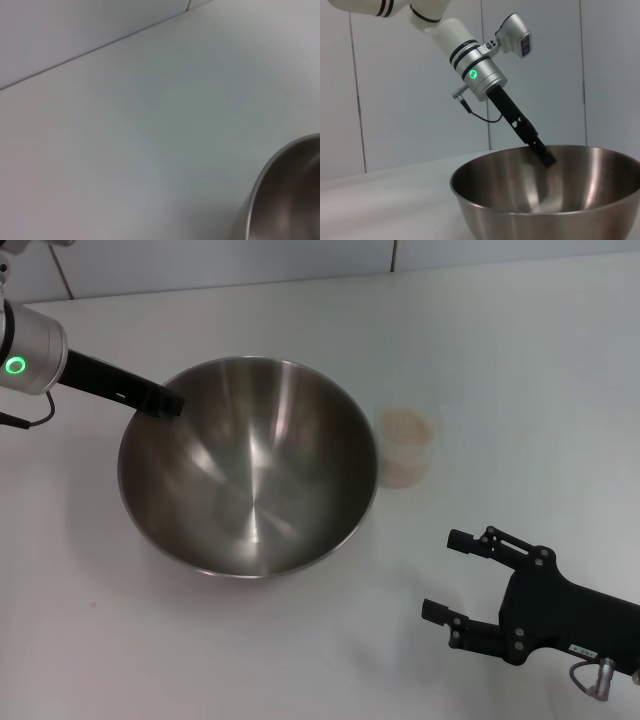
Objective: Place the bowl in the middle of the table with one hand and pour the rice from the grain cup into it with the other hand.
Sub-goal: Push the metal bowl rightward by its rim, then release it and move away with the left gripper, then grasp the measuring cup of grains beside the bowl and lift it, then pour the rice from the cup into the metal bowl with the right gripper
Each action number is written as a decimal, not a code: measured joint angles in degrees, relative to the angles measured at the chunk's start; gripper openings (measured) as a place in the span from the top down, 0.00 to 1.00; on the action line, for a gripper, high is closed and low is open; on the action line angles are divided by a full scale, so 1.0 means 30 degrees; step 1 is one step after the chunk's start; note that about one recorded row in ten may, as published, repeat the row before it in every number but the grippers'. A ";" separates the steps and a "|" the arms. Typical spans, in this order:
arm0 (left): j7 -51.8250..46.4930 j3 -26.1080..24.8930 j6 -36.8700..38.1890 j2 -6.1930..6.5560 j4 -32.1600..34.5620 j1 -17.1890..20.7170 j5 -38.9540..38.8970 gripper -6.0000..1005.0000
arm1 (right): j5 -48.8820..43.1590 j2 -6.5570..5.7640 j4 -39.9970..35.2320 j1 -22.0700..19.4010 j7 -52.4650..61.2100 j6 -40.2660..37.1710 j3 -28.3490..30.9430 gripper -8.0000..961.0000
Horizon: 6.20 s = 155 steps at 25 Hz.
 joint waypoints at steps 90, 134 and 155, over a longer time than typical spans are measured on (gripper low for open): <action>1.1077 0.5756 0.3713 -0.0176 1.0645 1.2682 -1.2603 0.16 | 0.4836 0.0318 -0.6031 0.1564 -0.0175 1.2700 0.5565 0.64; 0.9753 0.5932 0.3944 -0.0203 1.1766 1.2265 -1.1414 0.16 | 0.6681 0.0529 -1.4529 0.0141 -3.3998 1.2491 0.0176 0.98; 0.9709 0.6180 0.3977 -0.0184 1.1780 1.1970 -1.1206 0.16 | 0.6474 0.0528 -1.5241 0.0424 -5.3636 1.3622 -0.1876 0.98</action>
